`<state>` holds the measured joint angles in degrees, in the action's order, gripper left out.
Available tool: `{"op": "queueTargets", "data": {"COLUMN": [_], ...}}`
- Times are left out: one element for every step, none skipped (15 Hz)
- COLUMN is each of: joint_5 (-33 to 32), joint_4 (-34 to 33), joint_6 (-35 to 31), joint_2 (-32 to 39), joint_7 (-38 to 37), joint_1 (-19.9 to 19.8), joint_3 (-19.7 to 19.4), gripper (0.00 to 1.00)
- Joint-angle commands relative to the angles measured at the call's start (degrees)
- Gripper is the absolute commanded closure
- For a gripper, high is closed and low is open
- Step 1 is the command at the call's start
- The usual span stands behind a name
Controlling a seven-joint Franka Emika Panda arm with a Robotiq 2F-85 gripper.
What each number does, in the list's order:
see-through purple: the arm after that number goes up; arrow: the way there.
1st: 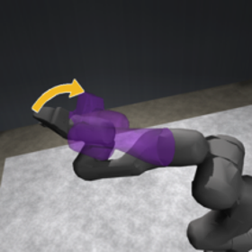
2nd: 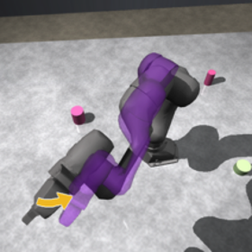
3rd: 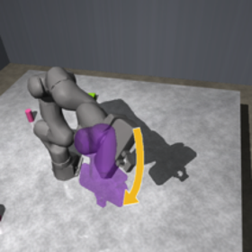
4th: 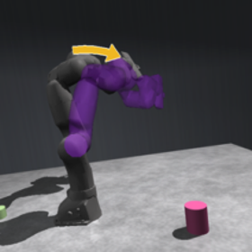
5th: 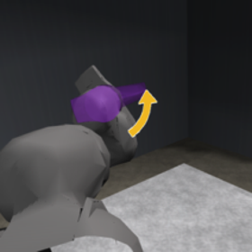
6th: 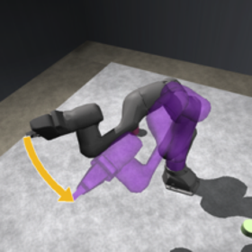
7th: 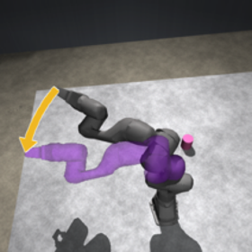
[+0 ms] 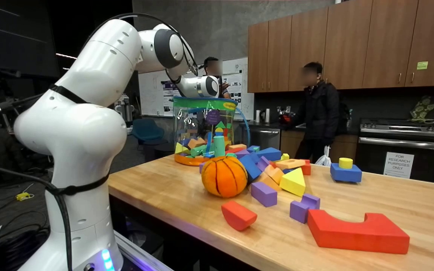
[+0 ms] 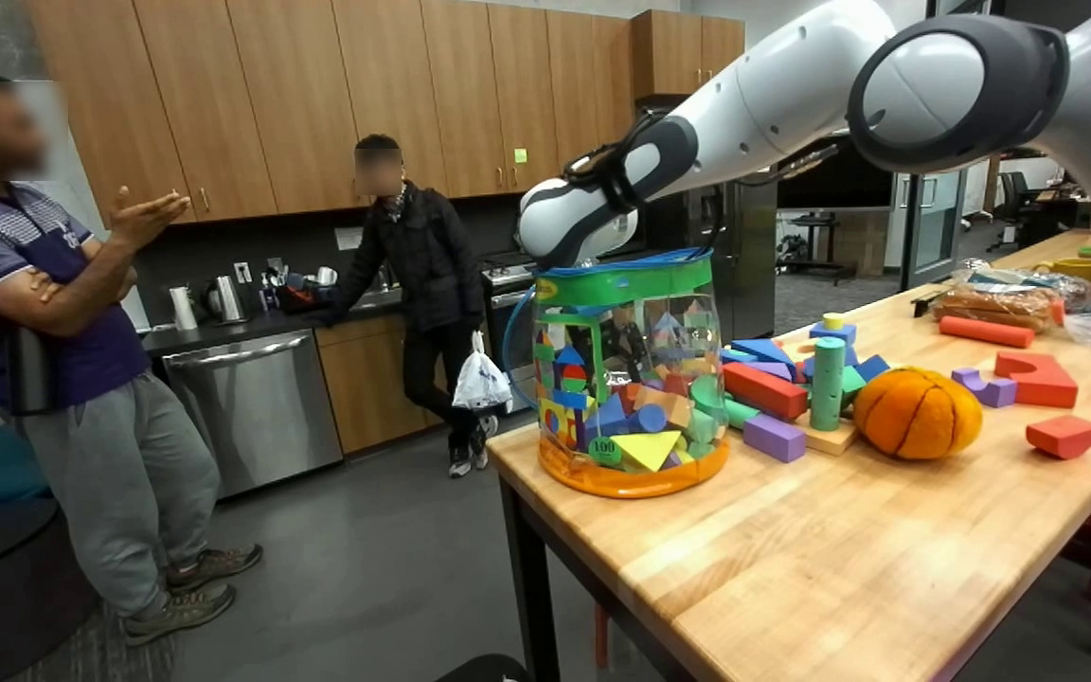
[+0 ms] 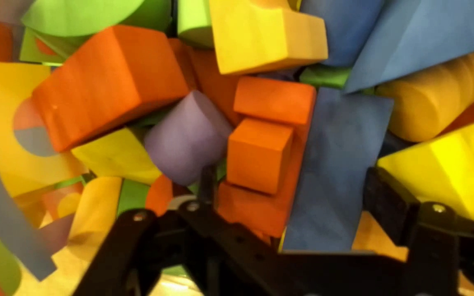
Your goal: Move the orange block from the bag to the table
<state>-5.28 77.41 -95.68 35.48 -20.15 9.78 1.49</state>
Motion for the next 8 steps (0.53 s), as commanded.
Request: {"op": "queueTargets", "data": {"joint_5": [0.3, 0.1, 0.0, -0.2, -0.6, -0.7, -0.8, -1.0], "joint_4": [3.5, 3.5, 3.4, 3.2, 3.1, 3.0, 3.1, 3.1], "joint_6": [-1.6, -1.8, -2.0, -2.1, -2.1, -2.2, -2.2, -2.3], "joint_2": [-2.1, -2.1, -2.1, -2.2, -2.4, -2.4, -2.4, -2.4], "joint_7": [-2.1, -2.3, -2.5, -2.6, -2.8, -2.9, -3.1, -3.2], "joint_1": [0.2, 0.3, 0.4, 0.5, 0.5, 0.6, 0.6, 0.7], "joint_3": [-1.0, -1.1, -1.2, -1.3, -1.5, -1.6, -1.7, -1.8], "gripper": [0.42, 0.44, 0.47, 0.54, 0.6, 0.67, 0.77, 0.85]}}
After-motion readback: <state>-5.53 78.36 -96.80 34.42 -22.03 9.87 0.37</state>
